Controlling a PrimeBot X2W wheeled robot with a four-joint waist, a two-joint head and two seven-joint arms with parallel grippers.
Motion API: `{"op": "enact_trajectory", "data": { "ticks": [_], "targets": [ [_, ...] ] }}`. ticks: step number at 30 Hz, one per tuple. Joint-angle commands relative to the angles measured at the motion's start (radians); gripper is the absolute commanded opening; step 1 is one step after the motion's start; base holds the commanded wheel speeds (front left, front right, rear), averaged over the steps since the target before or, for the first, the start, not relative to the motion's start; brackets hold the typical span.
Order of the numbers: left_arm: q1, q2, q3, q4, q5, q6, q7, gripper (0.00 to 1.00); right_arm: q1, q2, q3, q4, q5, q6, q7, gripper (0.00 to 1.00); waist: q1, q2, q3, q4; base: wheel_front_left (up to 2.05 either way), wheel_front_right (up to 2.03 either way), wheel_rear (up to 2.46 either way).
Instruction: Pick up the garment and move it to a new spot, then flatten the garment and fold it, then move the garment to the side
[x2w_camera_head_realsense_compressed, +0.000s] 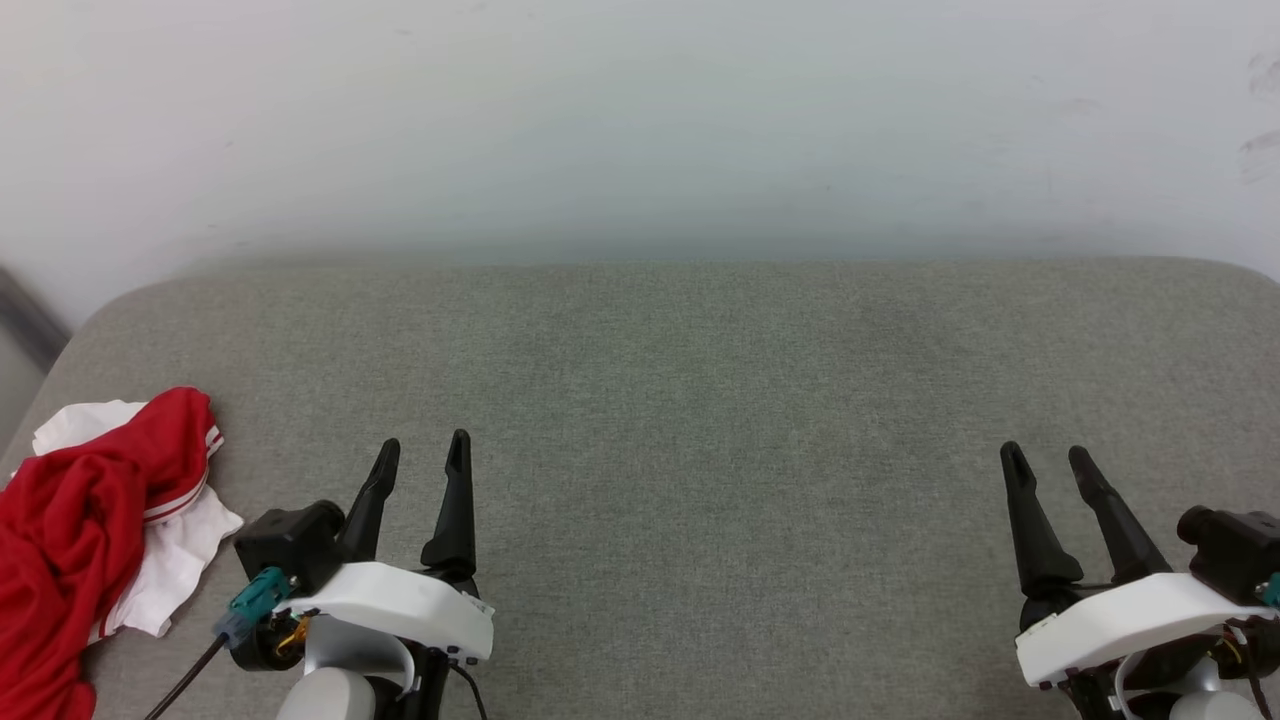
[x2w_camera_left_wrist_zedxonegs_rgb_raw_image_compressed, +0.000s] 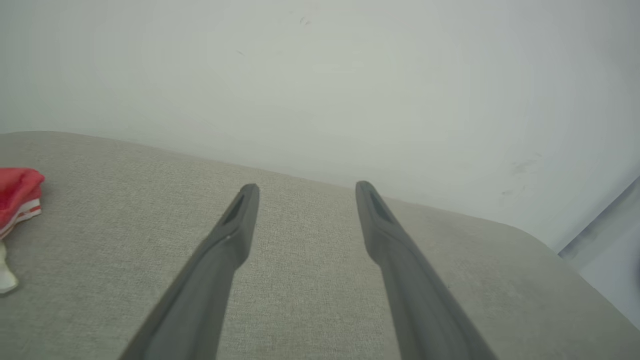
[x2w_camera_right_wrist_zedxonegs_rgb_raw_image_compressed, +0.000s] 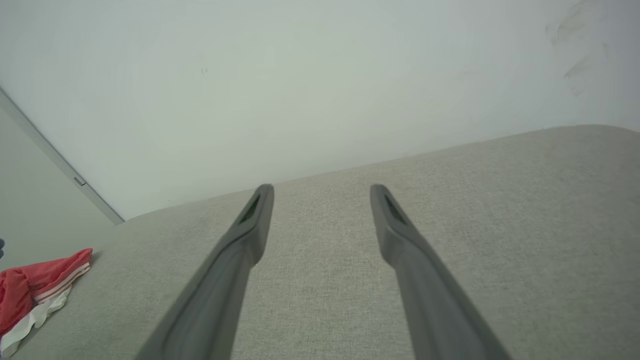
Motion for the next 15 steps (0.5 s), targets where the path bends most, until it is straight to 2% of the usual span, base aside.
{"op": "enact_trajectory", "data": {
  "ticks": [1,15],
  "targets": [
    [-0.018,0.004,-0.003,-0.006,0.023,0.005,-0.008,1.0,-0.002,0.002,0.0,-0.014,-0.024,0.0,0.002,1.0,0.0,-0.0001,0.0,0.0,0.0,0.0,0.0],
    [-0.024,0.013,-0.029,0.009,0.147,0.029,-0.041,1.0,0.02,0.019,-0.011,-0.031,-0.16,0.0,0.009,1.0,0.0,-0.0001,-0.001,0.004,0.0,0.0,0.0]
  ]
}}
